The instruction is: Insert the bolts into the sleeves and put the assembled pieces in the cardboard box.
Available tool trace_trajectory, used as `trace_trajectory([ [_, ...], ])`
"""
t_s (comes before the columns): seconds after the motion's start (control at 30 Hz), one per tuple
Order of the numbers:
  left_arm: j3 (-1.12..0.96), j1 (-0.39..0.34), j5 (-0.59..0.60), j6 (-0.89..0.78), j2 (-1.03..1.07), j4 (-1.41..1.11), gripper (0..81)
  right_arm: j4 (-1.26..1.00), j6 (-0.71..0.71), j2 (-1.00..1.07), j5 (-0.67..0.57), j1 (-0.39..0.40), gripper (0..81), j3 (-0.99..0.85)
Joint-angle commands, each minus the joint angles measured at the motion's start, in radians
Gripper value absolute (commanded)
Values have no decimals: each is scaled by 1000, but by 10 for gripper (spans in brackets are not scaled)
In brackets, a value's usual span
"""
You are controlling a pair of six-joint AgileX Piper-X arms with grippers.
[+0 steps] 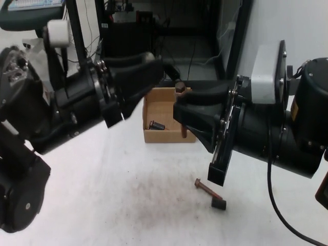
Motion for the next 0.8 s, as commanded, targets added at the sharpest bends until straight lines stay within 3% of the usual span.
trace_trajectory([
  [0.0,-6,28,-102,-2,-20,-68,439,-20,7,-5,1,-4,8,-12],
  [0.1,-6,69,-195,10,-57,-94,254,-6,108,-5,78,-4,8,-12],
  [0.17,-6,96,-188,44,-79,-68,47,41,195,-5,211,-7,8,-21],
  [0.2,-6,106,-169,62,-88,-35,1,73,212,-5,261,-12,8,-32],
  [0.4,-6,117,-138,75,-137,363,3,393,218,73,301,-87,8,-221],
  [0.6,-6,117,-285,192,-152,963,3,706,218,301,317,-175,8,-583],
  [0.77,-6,117,-377,317,-152,1268,3,937,218,559,317,-209,8,-896],
])
